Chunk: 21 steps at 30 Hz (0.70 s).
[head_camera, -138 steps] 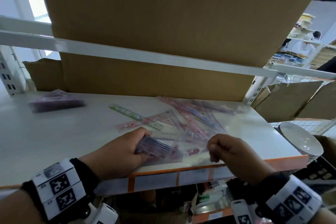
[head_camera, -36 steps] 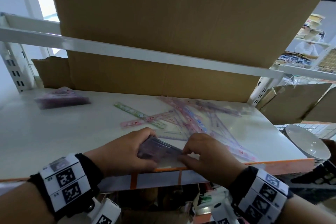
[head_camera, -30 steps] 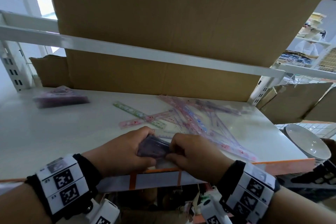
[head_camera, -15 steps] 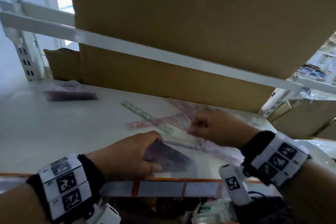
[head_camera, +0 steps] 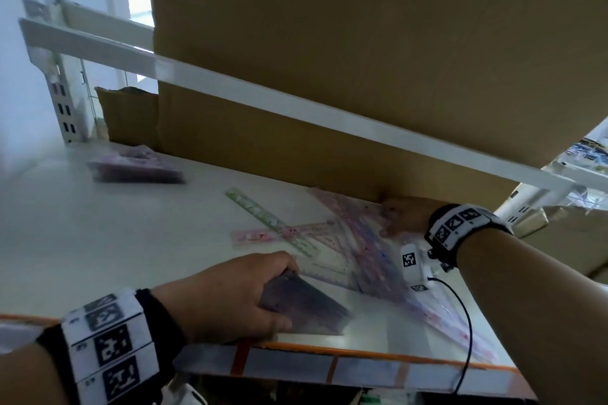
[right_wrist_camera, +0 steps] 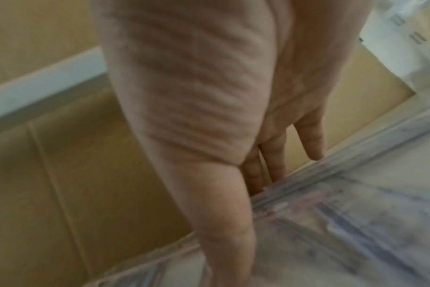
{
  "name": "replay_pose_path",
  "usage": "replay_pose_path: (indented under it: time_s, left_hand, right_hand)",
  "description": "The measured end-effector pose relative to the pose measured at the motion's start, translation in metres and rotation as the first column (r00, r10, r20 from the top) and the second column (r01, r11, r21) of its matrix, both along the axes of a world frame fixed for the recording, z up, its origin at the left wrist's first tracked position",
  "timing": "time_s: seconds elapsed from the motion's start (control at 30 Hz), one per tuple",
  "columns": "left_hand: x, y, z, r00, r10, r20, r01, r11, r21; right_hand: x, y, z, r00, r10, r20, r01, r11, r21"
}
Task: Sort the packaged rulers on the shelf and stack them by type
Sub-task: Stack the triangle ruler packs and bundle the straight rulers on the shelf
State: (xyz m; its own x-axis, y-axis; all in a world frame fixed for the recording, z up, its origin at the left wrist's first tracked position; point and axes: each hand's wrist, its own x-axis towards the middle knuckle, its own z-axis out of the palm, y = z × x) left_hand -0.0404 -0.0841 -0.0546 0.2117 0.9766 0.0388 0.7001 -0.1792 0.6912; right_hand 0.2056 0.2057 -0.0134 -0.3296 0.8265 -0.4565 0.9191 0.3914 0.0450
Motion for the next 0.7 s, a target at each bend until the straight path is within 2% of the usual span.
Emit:
replay_pose_path:
  time_s: [0.17,0.23,0.37,0.5,0.6,0.7]
  left_hand:
    - [0.0,0.0,-0.001,1.0,0.007,0.007,-0.007,1.0,-0.008]
    - [0.0,0.001,-0.001,1.0,0.006,0.002,-0.006,1.0,-0.005]
    - [0.001,0.001,0.0,1.0,0.003,0.019,-0.003,1.0,-0.004]
    - [0.001,-0.001,-0.002,1.0,0.009,0.009,-0.009,1.0,0.008]
    - [0.001,-0.001,-0.002,1.0,0.013,0.005,-0.013,1.0,0.01]
    - [0.002,-0.001,0.0,1.0,0.013,-0.001,-0.013,1.0,0.009]
  right_hand:
    - [-0.005,-0.003,-0.004,0.991,0.035,-0.127,-0.028,0.998,0.059]
    - [-0.007,-0.009,-0.005,0.991,0.059,-0.119,-0.049,0.995,0.086]
    - [-0.013,-0.027,0.001,0.986,0.133,-0.102,-0.131,0.991,0.028]
    - [-0.019,-0.05,0.012,0.939,0.275,-0.206,-0.271,0.961,0.046]
    - [-0.029,-0.07,0.013,0.9,0.373,-0.226,-0.377,0.926,0.03]
    - [-0.036,-0.075,0.015,0.875,0.364,-0.318,-0.394,0.919,-0.032]
